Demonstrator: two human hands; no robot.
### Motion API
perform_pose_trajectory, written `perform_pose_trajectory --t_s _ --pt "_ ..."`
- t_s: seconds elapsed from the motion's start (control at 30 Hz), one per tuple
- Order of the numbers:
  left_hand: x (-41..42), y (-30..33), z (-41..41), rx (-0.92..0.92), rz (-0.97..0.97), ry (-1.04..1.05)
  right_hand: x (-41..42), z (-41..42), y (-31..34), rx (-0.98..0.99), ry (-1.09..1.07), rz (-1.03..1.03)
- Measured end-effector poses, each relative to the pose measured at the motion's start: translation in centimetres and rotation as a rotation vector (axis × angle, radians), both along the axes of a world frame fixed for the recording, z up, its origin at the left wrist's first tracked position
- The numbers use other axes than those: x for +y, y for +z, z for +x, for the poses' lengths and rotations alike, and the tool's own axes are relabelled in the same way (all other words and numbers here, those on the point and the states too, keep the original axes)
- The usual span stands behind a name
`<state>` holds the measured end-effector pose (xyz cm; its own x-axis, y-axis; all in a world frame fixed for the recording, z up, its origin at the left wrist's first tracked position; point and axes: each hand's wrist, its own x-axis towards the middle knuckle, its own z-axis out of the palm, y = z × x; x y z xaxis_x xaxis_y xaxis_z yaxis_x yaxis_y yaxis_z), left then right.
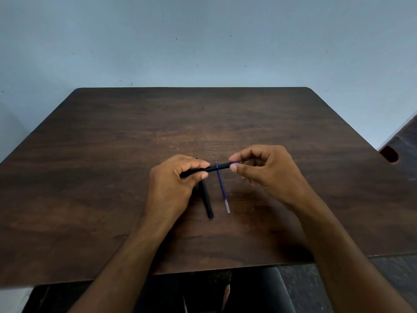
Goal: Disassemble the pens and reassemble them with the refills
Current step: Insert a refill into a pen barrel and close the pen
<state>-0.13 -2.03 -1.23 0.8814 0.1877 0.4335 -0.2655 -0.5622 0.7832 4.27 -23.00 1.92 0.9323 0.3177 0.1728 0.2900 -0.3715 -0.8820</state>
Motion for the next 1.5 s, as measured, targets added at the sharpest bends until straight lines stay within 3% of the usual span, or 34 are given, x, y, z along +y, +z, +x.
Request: perform_pose_trajectory --t_s 0.43,0.6,1.13,1.5 --pt "0.1 0.0 -0.1 0.015 -0.021 0.001 1.2 -0.1 -0.2 -0.083 -0.106 -0.202" --pt "0.1 -0.1 0.0 0.011 -0.005 0.004 0.3 -0.2 0.1 -0.062 -0.024 -0.099" --pt "0.1 -0.2 -0.1 0.039 0.055 0.002 1.3 -0.2 0.3 -0.192 0.021 -0.338" --pt "0.0 -0.2 -0.2 0.001 0.055 -0.001 1.4 -0.2 0.6 -0.184 0.064 -0.295"
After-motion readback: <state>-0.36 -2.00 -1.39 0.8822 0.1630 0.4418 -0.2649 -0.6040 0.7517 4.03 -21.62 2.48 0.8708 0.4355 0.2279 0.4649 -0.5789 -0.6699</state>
